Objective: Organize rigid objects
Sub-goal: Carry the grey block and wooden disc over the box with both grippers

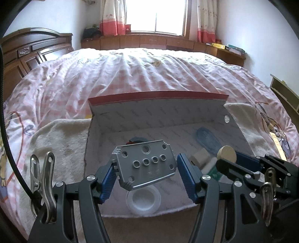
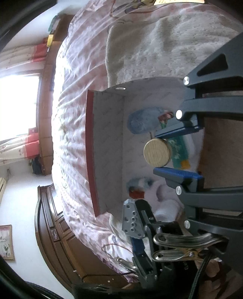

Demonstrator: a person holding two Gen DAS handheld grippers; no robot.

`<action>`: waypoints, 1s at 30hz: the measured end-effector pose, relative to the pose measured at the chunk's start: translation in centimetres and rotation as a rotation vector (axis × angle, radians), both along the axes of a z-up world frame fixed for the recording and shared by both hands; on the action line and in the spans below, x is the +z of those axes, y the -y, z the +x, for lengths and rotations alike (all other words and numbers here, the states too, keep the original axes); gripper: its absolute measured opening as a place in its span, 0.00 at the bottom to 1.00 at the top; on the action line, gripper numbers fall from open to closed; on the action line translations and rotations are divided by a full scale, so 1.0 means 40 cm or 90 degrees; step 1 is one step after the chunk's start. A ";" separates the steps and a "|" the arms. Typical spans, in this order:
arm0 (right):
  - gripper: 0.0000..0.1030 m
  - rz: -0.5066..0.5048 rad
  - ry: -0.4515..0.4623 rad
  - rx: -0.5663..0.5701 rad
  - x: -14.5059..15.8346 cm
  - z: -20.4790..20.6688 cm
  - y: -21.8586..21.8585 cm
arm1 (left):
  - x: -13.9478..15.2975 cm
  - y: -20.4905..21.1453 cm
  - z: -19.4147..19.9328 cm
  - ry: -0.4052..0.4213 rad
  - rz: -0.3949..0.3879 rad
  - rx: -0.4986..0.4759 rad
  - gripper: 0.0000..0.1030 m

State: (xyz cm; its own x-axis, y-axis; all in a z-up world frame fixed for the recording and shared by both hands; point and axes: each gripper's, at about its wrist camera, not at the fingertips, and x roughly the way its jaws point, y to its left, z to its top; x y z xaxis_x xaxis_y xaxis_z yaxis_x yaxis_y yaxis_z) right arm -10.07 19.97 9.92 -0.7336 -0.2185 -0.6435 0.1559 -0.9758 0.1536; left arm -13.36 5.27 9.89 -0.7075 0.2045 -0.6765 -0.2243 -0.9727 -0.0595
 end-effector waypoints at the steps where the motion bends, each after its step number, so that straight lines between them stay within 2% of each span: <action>1: 0.32 0.000 0.000 -0.003 -0.002 -0.009 -0.002 | -0.004 -0.003 -0.008 0.003 -0.001 0.001 0.62; 11: 0.32 0.002 0.012 -0.006 -0.037 -0.068 -0.003 | -0.042 -0.009 -0.067 0.029 -0.005 0.011 0.62; 22: 0.33 -0.009 0.024 -0.015 -0.059 -0.083 -0.014 | -0.064 -0.012 -0.087 0.040 -0.010 0.013 0.62; 24: 0.39 -0.009 0.023 -0.014 -0.059 -0.082 -0.014 | -0.065 -0.012 -0.086 0.041 -0.012 0.013 0.62; 30: 0.48 -0.021 0.017 -0.020 -0.053 -0.076 -0.018 | -0.065 -0.010 -0.084 0.038 -0.020 0.026 0.62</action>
State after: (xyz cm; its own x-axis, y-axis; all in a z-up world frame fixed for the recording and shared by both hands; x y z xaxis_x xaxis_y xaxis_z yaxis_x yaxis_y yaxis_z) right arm -13.11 20.70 7.81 -0.7229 -0.2173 -0.6559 0.1208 -0.9744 0.1896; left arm -16.70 5.67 7.30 -0.6733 0.1547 -0.7230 -0.1819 -0.9825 -0.0409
